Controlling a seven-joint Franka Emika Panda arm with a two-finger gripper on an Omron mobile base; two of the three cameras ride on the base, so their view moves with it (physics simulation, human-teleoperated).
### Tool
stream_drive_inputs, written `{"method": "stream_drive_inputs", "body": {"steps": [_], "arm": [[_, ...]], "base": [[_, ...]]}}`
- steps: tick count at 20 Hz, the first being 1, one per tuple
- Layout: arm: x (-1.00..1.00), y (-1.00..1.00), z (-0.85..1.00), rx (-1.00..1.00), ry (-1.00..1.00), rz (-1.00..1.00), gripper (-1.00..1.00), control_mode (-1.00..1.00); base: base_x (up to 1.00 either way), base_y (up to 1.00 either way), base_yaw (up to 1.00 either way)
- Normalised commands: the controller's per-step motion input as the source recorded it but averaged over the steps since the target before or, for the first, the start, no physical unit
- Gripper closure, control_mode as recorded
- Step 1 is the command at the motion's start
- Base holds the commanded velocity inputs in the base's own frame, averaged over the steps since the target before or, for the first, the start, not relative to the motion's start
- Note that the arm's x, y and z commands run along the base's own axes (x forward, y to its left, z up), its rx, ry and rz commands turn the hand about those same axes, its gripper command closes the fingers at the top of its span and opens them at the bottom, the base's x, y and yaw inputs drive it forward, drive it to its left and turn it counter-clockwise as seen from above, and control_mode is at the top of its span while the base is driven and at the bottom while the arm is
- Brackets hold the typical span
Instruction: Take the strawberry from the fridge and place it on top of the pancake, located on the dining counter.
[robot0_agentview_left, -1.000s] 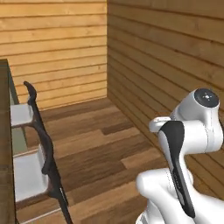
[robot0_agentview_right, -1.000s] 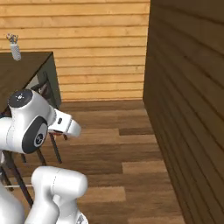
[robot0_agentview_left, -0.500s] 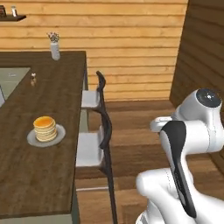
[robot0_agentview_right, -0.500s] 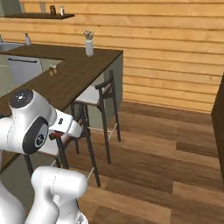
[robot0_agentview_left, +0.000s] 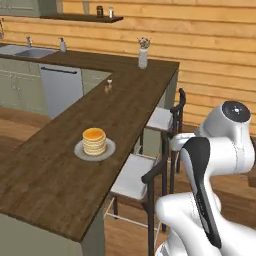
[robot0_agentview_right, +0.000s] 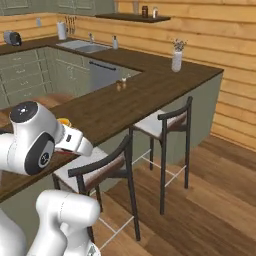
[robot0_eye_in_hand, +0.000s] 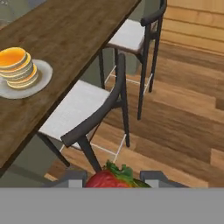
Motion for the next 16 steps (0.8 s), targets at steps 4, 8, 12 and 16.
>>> {"method": "stream_drive_inputs", "body": {"steps": [4, 8, 12, 16], "arm": [[0.00, 0.00, 0.00, 0.00, 0.00, 0.00, 1.00, 1.00], [0.00, 0.00, 0.00, 0.00, 0.00, 0.00, 1.00, 1.00], [0.00, 0.00, 0.00, 0.00, 0.00, 0.00, 1.00, 1.00], [0.00, 0.00, 0.00, 0.00, 0.00, 0.00, 1.00, 1.00]], "base": [[0.48, -0.66, 0.70], [0.21, -0.86, 0.72], [0.00, -0.97, 0.72], [0.00, -1.00, 0.67]]}}
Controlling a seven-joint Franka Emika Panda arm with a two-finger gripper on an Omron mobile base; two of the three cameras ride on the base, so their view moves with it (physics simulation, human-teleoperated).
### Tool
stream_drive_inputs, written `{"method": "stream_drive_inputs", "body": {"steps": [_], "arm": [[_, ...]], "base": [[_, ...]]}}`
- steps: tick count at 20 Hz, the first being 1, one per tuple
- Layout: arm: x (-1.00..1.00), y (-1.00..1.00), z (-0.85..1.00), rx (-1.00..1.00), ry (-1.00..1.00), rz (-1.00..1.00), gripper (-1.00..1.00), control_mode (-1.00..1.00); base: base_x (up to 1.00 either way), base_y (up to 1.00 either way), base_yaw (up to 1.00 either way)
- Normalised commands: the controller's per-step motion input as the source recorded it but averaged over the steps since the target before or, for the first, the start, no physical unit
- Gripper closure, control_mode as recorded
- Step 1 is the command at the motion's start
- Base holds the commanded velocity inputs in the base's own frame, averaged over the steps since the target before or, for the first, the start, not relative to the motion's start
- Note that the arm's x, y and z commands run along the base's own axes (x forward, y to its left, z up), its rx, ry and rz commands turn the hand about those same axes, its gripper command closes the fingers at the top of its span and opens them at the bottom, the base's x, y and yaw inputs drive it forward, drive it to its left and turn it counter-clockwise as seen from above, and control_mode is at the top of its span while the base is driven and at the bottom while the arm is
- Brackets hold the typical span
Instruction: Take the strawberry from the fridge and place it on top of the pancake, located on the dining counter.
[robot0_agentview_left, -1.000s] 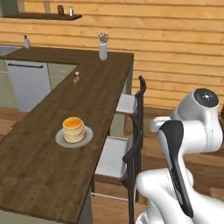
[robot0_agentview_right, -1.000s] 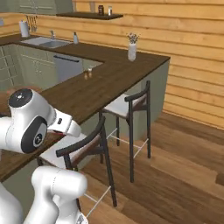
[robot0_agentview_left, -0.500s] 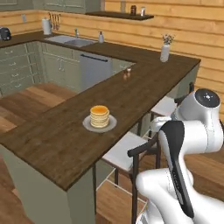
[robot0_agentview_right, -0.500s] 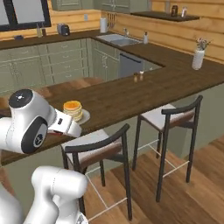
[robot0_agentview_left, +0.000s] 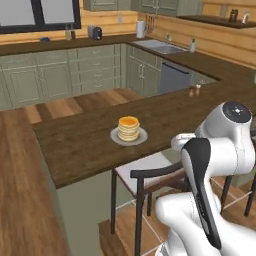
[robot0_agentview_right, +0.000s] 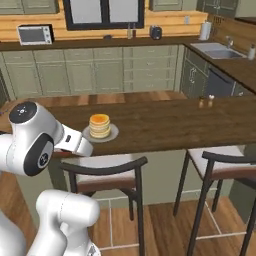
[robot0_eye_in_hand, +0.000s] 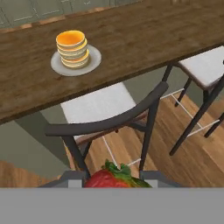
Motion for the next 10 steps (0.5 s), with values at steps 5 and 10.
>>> {"method": "stream_drive_inputs", "body": {"steps": [5, 10], "arm": [[0.00, 0.00, 0.00, 0.00, 0.00, 0.00, 1.00, 1.00], [0.00, 0.00, 0.00, 0.00, 0.00, 0.00, 1.00, 1.00]], "base": [[0.01, -0.66, 0.48], [0.08, 0.09, 0.23]]}}
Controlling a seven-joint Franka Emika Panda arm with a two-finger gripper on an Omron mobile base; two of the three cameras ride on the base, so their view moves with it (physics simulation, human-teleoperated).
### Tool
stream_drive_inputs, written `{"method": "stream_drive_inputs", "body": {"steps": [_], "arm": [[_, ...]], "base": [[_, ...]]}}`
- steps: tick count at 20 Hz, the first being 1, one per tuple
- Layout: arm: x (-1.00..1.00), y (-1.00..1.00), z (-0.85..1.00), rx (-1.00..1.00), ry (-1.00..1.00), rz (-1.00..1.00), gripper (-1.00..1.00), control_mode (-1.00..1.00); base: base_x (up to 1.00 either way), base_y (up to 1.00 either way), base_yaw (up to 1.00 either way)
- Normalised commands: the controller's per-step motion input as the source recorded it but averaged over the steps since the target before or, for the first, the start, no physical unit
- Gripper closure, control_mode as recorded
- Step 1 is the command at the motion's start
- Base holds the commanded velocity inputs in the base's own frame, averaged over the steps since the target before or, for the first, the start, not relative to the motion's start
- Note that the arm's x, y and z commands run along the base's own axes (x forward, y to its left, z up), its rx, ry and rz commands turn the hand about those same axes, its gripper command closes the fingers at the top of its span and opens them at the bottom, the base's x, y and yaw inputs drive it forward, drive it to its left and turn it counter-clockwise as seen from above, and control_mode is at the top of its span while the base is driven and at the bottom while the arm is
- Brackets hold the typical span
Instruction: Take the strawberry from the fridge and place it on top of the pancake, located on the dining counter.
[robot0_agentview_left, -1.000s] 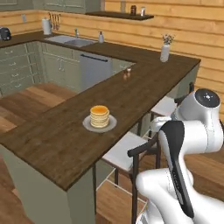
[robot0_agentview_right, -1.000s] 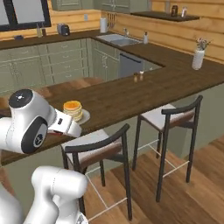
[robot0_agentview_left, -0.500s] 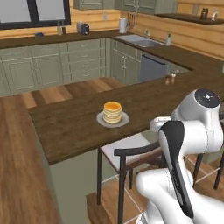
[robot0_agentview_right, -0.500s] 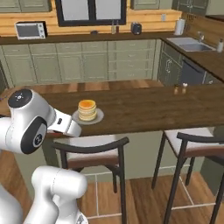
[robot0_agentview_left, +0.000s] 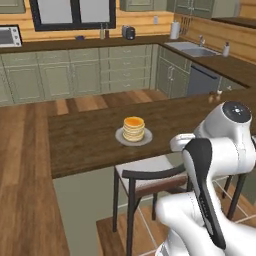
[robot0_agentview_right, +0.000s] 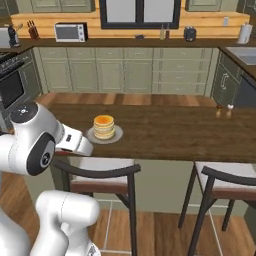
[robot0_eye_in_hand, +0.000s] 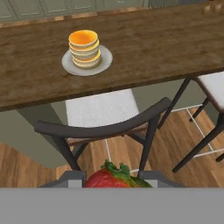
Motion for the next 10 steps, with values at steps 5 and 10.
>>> {"method": "stream_drive_inputs", "body": {"steps": [5, 10], "arm": [[0.00, 0.00, 0.00, 0.00, 0.00, 0.00, 1.00, 1.00], [0.00, 0.00, 0.00, 0.00, 0.00, 0.00, 1.00, 1.00]], "base": [[0.02, 0.02, 0.21], [0.01, 0.00, 0.19]]}}
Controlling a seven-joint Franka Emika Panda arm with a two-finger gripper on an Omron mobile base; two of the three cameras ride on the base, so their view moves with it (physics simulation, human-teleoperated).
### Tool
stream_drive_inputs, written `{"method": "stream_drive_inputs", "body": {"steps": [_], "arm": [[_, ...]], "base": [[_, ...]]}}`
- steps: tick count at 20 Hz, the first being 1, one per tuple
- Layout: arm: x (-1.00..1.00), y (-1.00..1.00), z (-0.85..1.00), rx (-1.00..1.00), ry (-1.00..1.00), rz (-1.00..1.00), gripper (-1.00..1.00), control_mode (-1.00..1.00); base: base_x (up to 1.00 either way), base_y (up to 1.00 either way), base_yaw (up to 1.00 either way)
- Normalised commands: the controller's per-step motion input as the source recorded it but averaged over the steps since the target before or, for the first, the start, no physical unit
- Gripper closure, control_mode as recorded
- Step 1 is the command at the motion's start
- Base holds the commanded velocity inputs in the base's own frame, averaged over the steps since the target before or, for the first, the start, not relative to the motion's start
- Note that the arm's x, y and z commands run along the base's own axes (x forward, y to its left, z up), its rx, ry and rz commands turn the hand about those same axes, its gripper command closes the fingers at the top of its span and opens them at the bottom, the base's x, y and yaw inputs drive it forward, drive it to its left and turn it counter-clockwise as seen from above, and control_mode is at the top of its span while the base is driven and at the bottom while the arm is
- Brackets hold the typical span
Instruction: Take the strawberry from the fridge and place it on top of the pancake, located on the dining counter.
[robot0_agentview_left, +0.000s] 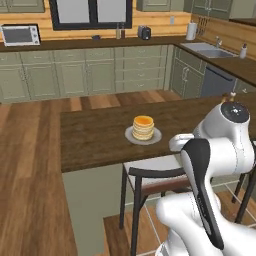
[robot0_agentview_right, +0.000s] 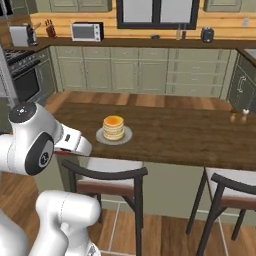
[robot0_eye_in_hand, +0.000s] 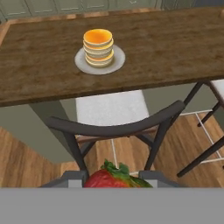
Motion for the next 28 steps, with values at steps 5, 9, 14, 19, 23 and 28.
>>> {"method": "stream_drive_inputs", "body": {"steps": [5, 9, 14, 19, 23, 28], "arm": [[0.00, 0.00, 0.00, 0.00, 0.00, 0.00, 1.00, 1.00], [0.00, 0.00, 0.00, 0.00, 0.00, 0.00, 1.00, 1.00], [0.00, 0.00, 0.00, 0.00, 0.00, 0.00, 1.00, 1.00], [0.00, 0.00, 0.00, 0.00, 0.00, 0.00, 1.00, 1.00], [0.00, 0.00, 0.00, 0.00, 0.00, 0.00, 1.00, 1.00], [0.00, 0.00, 0.00, 0.00, 0.00, 0.00, 1.00, 1.00]], "base": [[0.03, 0.00, 0.18], [0.07, 0.00, 0.18], [0.39, 0.00, 0.19], [0.46, -0.03, -0.02], [0.79, 0.00, -0.02], [0.57, 0.00, -0.03]]}}
